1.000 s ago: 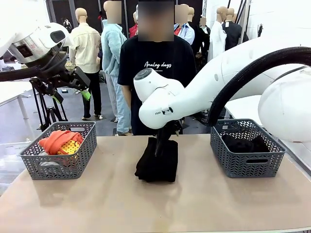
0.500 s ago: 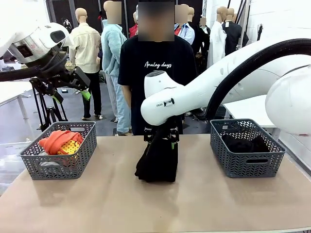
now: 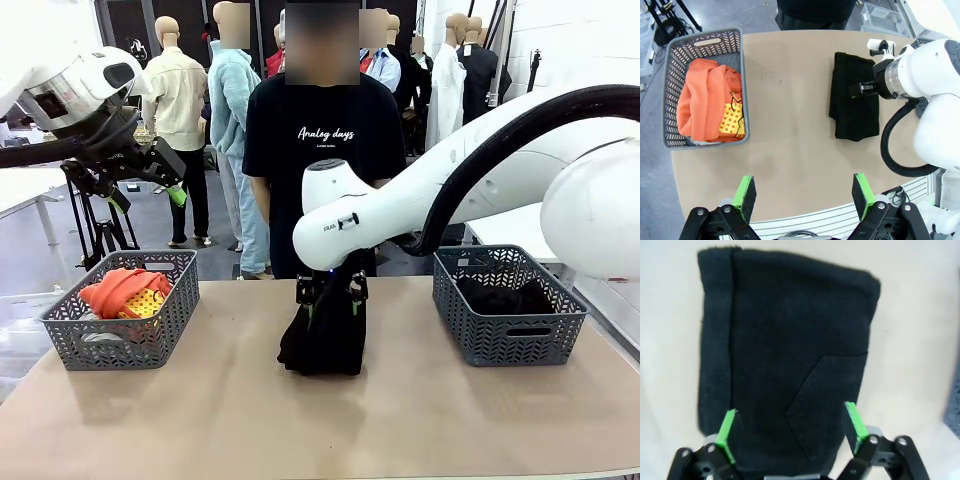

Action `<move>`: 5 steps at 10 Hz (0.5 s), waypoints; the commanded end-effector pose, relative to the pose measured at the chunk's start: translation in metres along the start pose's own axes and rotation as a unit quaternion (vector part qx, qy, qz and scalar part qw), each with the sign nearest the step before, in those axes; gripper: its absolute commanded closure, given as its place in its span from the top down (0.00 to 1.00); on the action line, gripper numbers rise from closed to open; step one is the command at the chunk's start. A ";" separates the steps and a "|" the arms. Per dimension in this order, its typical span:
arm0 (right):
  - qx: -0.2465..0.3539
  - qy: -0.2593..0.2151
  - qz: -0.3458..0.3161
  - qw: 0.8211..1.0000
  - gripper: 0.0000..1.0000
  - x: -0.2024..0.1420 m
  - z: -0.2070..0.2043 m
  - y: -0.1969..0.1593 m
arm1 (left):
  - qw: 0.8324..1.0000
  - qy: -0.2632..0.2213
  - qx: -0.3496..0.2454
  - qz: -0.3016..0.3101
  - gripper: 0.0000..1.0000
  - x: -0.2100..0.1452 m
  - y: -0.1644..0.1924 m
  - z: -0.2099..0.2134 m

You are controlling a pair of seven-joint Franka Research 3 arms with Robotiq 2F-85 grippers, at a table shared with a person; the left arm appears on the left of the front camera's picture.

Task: Sort the tops and bottoms.
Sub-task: Lift clothes from the center of the table with your right hand.

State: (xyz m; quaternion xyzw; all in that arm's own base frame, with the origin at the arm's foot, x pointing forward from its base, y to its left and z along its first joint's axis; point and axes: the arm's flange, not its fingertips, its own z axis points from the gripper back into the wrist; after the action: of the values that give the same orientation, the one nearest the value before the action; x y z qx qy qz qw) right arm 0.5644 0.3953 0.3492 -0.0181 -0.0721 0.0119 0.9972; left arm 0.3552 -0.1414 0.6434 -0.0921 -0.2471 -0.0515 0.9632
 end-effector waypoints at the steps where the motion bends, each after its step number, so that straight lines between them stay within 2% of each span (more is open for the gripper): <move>1: -0.035 -0.016 0.011 0.999 1.00 0.006 -0.005 0.015 | 1.000 0.000 -0.003 -0.001 1.00 0.000 0.003 0.001; 5: -0.043 0.005 -0.010 0.999 1.00 0.008 -0.022 0.011 | 1.000 0.000 -0.003 -0.001 1.00 0.000 0.003 0.001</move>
State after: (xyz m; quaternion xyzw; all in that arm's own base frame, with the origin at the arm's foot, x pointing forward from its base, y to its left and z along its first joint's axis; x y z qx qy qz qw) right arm 0.5713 0.4076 0.3287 -0.0541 -0.0701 0.0205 0.9959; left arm 0.3552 -0.1414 0.6434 -0.0920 -0.2471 -0.0515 0.9632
